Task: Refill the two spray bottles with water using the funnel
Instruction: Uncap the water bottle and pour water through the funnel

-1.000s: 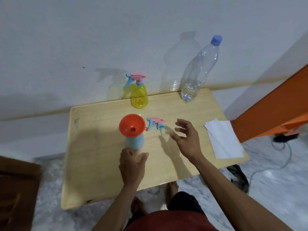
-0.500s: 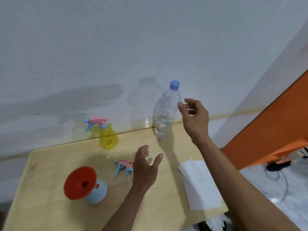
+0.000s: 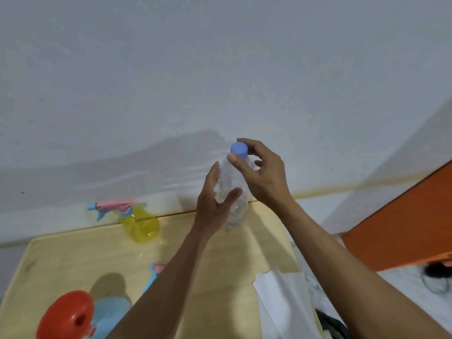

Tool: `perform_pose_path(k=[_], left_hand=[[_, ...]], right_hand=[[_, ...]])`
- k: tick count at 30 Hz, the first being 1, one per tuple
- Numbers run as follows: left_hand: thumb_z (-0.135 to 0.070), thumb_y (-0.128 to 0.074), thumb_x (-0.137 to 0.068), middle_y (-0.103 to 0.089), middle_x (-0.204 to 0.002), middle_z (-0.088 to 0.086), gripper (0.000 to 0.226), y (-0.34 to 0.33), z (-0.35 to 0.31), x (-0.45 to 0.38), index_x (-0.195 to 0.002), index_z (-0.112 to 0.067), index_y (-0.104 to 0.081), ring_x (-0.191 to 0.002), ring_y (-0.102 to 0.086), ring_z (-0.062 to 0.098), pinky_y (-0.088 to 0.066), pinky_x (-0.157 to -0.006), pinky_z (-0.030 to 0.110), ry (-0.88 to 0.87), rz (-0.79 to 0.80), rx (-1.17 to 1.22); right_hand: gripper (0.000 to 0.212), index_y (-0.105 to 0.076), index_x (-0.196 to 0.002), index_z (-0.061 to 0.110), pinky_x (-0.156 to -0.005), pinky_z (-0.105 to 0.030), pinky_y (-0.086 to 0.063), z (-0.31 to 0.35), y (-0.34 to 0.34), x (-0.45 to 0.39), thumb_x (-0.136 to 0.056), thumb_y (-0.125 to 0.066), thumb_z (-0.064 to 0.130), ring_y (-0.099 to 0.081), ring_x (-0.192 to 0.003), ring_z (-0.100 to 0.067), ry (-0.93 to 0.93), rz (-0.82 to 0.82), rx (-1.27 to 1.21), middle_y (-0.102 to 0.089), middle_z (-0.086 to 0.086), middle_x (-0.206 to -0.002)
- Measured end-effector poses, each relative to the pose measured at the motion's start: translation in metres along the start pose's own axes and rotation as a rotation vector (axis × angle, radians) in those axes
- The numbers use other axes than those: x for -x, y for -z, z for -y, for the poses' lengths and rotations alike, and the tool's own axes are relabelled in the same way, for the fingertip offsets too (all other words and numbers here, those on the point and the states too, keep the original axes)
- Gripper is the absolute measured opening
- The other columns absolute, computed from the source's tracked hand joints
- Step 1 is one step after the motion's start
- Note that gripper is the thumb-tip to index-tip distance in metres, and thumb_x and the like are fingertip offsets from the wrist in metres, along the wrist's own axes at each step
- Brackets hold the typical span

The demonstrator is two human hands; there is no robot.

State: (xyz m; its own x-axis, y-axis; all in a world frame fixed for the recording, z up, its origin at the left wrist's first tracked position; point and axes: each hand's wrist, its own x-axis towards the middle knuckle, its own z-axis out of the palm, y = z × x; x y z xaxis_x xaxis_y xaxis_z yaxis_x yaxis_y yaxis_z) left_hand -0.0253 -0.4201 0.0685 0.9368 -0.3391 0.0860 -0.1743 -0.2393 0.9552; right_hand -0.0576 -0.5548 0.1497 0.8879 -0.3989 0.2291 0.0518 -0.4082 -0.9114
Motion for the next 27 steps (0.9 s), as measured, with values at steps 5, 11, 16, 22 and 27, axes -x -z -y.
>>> perform_pose_path(k=[5, 11, 16, 22, 27], left_hand=[[-0.064, -0.060, -0.080, -0.049, -0.142, -0.014, 0.084, -0.005, -0.001, -0.002, -0.150, -0.030, -0.030, -0.116, -0.050, -0.017, -0.043, -0.085, 0.003, -0.027, -0.024, -0.011], [-0.058, -0.064, -0.079, -0.053, -0.136, -0.011, 0.080, 0.002, -0.010, 0.022, -0.143, -0.019, -0.038, -0.125, -0.054, 0.005, -0.053, -0.099, 0.041, -0.063, -0.090, -0.022], [-0.050, -0.069, -0.084, -0.051, -0.142, -0.004, 0.077, 0.026, -0.017, 0.064, -0.145, -0.021, -0.034, -0.131, -0.052, 0.014, -0.048, -0.102, 0.051, -0.114, -0.115, -0.026], [-0.051, -0.068, -0.082, -0.051, -0.143, -0.006, 0.076, 0.055, -0.009, 0.135, -0.145, -0.022, -0.036, -0.132, -0.050, 0.011, -0.047, -0.106, 0.049, -0.067, -0.135, -0.035], [-0.056, -0.065, -0.080, -0.053, -0.141, -0.006, 0.071, 0.067, 0.000, 0.200, -0.139, -0.030, -0.036, -0.130, -0.052, 0.010, -0.047, -0.107, 0.039, -0.040, -0.178, -0.007]], right_hand=[[0.028, -0.064, -0.120, 0.020, -0.086, -0.006, -0.042, -0.006, -0.007, -0.002, -0.096, -0.067, 0.034, -0.059, -0.100, 0.012, 0.060, -0.011, -0.021, -0.065, 0.020, -0.109], [0.032, -0.063, -0.125, 0.015, -0.085, -0.005, -0.042, 0.009, -0.012, 0.021, -0.097, -0.065, 0.032, -0.057, -0.099, 0.015, 0.115, -0.045, -0.031, -0.063, 0.015, -0.114], [0.031, -0.064, -0.124, 0.015, -0.091, -0.014, -0.048, 0.042, -0.015, 0.058, -0.097, -0.065, 0.030, -0.062, -0.105, 0.000, 0.158, -0.001, -0.086, -0.064, 0.014, -0.118], [0.029, -0.063, -0.124, 0.020, -0.096, -0.023, -0.051, 0.060, -0.032, 0.124, -0.096, -0.066, 0.031, -0.064, -0.109, -0.004, 0.142, 0.061, -0.133, -0.064, 0.018, -0.115], [0.023, -0.061, -0.119, 0.029, -0.092, -0.022, -0.051, 0.070, -0.046, 0.183, -0.096, -0.067, 0.029, -0.065, -0.104, -0.004, 0.145, 0.113, -0.154, -0.066, 0.015, -0.112]])
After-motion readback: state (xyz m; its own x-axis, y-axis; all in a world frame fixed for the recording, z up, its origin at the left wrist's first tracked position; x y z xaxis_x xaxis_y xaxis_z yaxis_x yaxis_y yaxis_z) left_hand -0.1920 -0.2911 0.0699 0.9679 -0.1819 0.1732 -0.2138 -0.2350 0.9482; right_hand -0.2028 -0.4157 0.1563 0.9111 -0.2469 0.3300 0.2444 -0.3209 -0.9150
